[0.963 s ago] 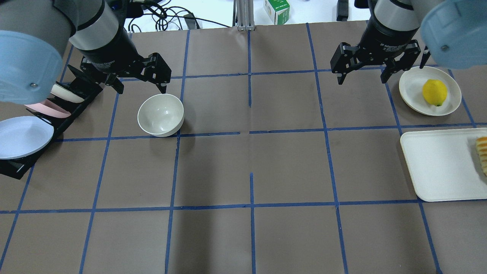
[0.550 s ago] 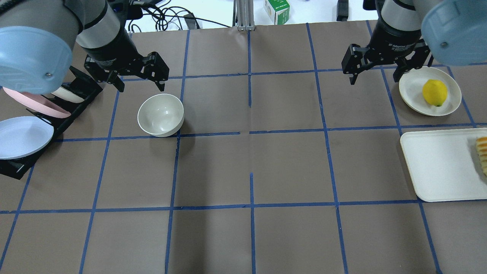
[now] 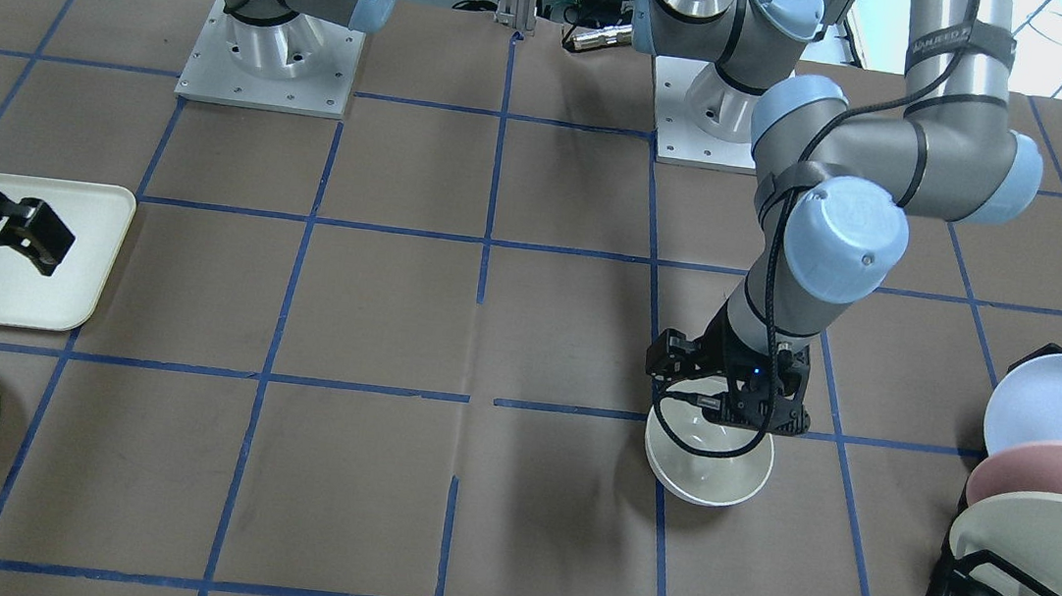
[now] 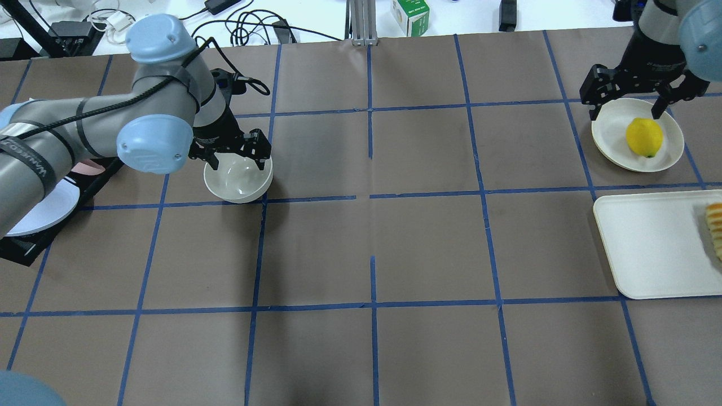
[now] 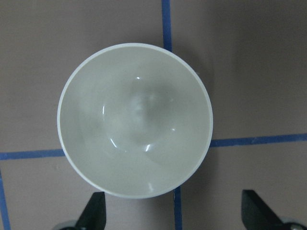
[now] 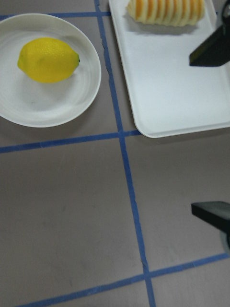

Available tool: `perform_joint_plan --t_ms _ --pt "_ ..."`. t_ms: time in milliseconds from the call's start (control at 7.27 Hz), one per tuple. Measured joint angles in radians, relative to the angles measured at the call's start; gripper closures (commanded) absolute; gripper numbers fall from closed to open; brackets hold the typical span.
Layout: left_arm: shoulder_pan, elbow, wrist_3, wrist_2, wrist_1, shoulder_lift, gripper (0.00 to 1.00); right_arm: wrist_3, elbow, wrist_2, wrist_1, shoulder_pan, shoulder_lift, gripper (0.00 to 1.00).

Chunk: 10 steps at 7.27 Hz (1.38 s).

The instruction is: Place bowl and put lemon in it

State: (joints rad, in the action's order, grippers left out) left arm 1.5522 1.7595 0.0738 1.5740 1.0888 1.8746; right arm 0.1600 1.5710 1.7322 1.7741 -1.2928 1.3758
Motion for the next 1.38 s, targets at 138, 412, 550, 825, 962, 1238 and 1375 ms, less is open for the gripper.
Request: perform_joint_plan --t_ms 138,412,550,825,962,1238,1375 --pt "-0.011 0.003 0.002 0.001 -0.032 0.02 0.0 0.109 0.0 0.0 0.069 0.045 -0.033 0.0" --pt "-0.102 0.015 0.036 -0.007 -0.046 0.035 0.0 0.283 -0.006 -0.003 0.179 0.126 -0.115 0.0" --pt "-0.15 0.024 0.08 -0.011 -0.045 0.043 0.02 0.347 -0.012 -0.021 0.21 0.161 -0.157 0.0" --pt "-0.18 0.035 0.114 -0.017 -0.05 0.07 0.17 0.418 -0.019 -0.103 0.275 0.216 -0.227 0.0" --pt "-0.183 0.037 0.119 -0.036 -0.049 0.082 0.34 0.425 -0.021 -0.12 0.309 0.232 -0.263 0.0" --pt "-0.184 0.038 0.14 -0.085 -0.043 0.098 1.0 0.414 -0.023 -0.131 0.37 0.242 -0.324 0.0" --pt "-0.184 0.037 0.153 -0.09 -0.043 0.102 1.0 0.399 -0.024 -0.132 0.386 0.243 -0.346 0.0"
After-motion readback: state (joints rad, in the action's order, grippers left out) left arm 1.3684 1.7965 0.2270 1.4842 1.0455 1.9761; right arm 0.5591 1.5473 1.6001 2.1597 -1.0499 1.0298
